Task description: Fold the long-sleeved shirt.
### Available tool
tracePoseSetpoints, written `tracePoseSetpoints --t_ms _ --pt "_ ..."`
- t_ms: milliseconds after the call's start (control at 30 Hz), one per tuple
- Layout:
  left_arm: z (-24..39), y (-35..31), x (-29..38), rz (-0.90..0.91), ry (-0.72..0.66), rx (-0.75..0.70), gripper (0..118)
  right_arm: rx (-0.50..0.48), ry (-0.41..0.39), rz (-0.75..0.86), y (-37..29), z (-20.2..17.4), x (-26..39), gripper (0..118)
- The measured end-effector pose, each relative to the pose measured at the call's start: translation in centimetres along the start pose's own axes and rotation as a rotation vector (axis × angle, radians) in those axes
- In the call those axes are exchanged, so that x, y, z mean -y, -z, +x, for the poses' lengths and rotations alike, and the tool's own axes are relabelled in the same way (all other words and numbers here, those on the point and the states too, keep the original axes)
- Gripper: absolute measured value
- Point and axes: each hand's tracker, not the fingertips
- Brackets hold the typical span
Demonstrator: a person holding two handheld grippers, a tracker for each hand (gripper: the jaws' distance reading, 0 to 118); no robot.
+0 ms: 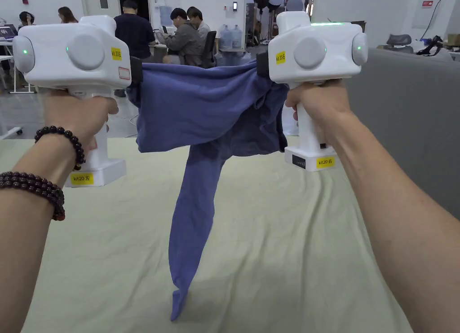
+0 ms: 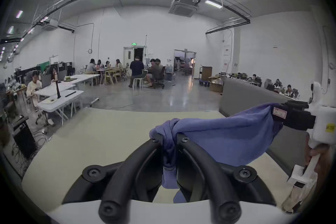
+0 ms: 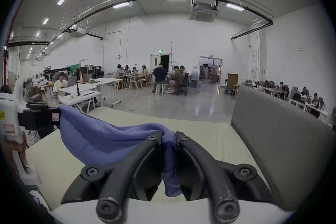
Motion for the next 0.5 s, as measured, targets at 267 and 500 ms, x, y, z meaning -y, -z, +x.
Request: tracePoseSetpoints --t_ms 267,500 --pt "-1.9 7.3 15.2 -0.280 -0.010 -0.006 8 -0.017 0.055 -0.257 6.8 -0.6 14.2 9" --pt "-3.1 10.0 28.5 -0.495 -0.064 0.019 8 0.031 0.138 -0.483 9.5 -1.4 28.3 9"
